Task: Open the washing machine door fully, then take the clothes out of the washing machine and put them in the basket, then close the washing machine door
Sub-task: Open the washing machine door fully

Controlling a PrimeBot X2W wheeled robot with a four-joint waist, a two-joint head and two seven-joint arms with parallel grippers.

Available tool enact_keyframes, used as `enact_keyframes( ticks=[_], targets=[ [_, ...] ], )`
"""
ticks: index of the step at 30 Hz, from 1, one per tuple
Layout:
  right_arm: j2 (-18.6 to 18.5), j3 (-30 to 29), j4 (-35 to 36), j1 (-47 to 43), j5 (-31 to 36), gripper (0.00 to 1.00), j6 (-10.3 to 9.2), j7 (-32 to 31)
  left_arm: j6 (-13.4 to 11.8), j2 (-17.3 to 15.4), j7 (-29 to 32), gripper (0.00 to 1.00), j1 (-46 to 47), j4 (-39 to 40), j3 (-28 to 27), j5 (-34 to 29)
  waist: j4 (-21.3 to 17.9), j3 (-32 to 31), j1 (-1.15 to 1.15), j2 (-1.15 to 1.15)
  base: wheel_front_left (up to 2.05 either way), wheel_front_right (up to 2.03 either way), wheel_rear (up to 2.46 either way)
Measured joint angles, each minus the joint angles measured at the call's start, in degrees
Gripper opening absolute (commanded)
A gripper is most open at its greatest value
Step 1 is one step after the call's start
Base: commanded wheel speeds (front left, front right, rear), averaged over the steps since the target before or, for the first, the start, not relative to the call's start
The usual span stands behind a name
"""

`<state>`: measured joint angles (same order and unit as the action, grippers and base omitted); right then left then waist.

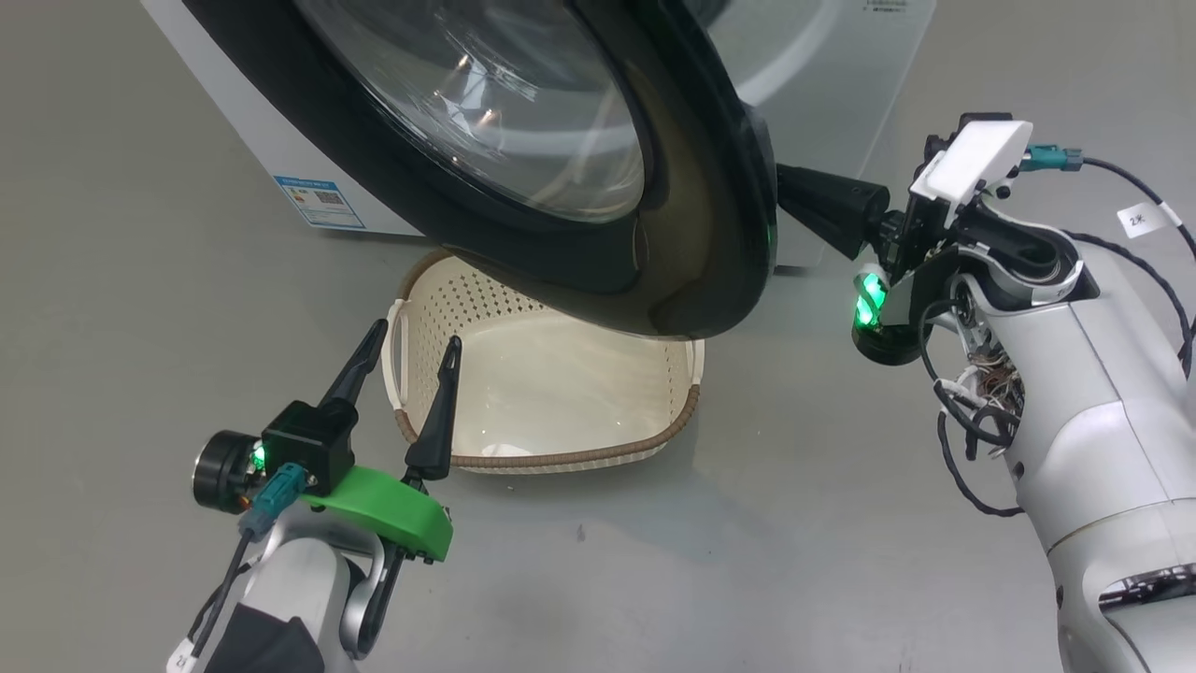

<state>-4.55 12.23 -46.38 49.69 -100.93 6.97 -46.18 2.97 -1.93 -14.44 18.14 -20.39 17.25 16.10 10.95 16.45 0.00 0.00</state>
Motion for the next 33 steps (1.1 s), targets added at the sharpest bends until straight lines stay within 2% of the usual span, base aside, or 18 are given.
enact_keyframes(
  ticks=[17, 33],
  targets=[
    [0.5, 3.3, 4.5, -8.7, -1.9, 0.00, 0.00, -2.9, 0.4, 0.0, 0.0, 1.00, -4.0, -1.9, 1.3, -0.1, 3.2, -5.9, 0.00, 0.00, 0.00, 0.00, 0.00],
    [0.5, 11.0, 11.4, -14.7, -8.1, 0.00, 0.00, -4.0, 0.4, 0.0, 0.0, 1.00, -5.3, -2.0, 1.5, -0.1, 8.6, -8.8, 0.00, 0.00, 0.00, 0.00, 0.00]
  ],
)
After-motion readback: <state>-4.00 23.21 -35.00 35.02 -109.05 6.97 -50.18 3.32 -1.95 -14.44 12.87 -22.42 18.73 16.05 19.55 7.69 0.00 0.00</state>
